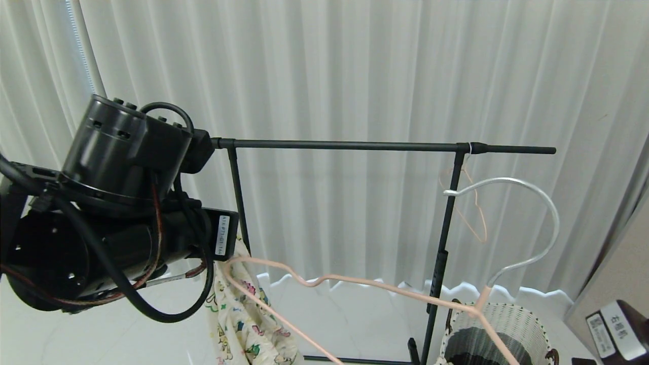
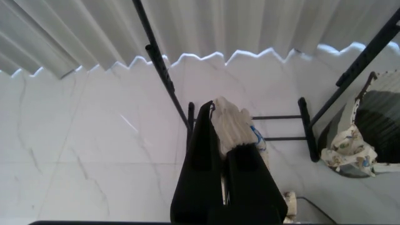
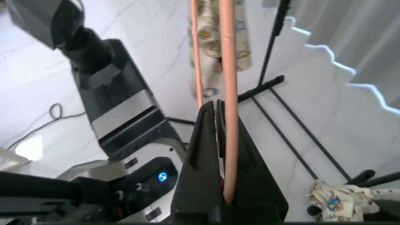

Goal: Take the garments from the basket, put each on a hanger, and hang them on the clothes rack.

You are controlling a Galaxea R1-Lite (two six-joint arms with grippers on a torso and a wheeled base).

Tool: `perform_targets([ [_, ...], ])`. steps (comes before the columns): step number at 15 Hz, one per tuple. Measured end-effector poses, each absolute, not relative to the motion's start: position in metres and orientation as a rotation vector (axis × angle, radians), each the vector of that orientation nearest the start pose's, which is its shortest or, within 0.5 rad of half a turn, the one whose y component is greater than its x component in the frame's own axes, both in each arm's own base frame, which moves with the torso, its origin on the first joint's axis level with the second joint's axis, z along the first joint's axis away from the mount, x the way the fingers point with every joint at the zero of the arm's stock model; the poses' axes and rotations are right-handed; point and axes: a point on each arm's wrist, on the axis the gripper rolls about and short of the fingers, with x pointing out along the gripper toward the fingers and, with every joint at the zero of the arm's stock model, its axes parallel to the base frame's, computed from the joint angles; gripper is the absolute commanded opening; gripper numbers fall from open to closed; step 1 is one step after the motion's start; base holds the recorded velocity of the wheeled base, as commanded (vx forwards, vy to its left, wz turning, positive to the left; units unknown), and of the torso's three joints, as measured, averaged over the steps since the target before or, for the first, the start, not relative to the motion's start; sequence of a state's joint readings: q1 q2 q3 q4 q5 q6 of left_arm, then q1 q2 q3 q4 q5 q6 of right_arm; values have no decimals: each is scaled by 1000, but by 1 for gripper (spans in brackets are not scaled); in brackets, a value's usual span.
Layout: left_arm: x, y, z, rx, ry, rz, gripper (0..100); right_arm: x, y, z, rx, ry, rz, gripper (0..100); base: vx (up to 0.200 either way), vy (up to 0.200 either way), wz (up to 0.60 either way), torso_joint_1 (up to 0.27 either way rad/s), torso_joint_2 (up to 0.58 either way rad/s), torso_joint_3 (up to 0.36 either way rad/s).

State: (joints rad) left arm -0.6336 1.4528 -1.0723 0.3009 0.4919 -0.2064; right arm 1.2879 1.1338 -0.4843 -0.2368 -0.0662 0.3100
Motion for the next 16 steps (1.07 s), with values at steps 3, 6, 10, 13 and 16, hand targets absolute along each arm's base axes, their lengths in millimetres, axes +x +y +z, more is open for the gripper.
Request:
perform_targets([
  [3,195,-133,238,167,591,-83,0,47,153,179,-11,567,1111,0,0,0,0,0,0,0],
  [6,192,-136,239,148,587,-94,0,56,163,174,13,596,1061,0,0,0,0,0,0,0],
  [10,185,-144,240,131,583,-127,0,69,177,171,46,586,1022,0,0,0,0,0,0,0],
  [13,181,-148,240,136,582,-152,0,77,192,173,79,582,1010,0,0,0,0,0,0,0],
  [16,177,-153,241,93,581,-161,0,83,206,171,83,580,1007,0,0,0,0,0,0,0],
])
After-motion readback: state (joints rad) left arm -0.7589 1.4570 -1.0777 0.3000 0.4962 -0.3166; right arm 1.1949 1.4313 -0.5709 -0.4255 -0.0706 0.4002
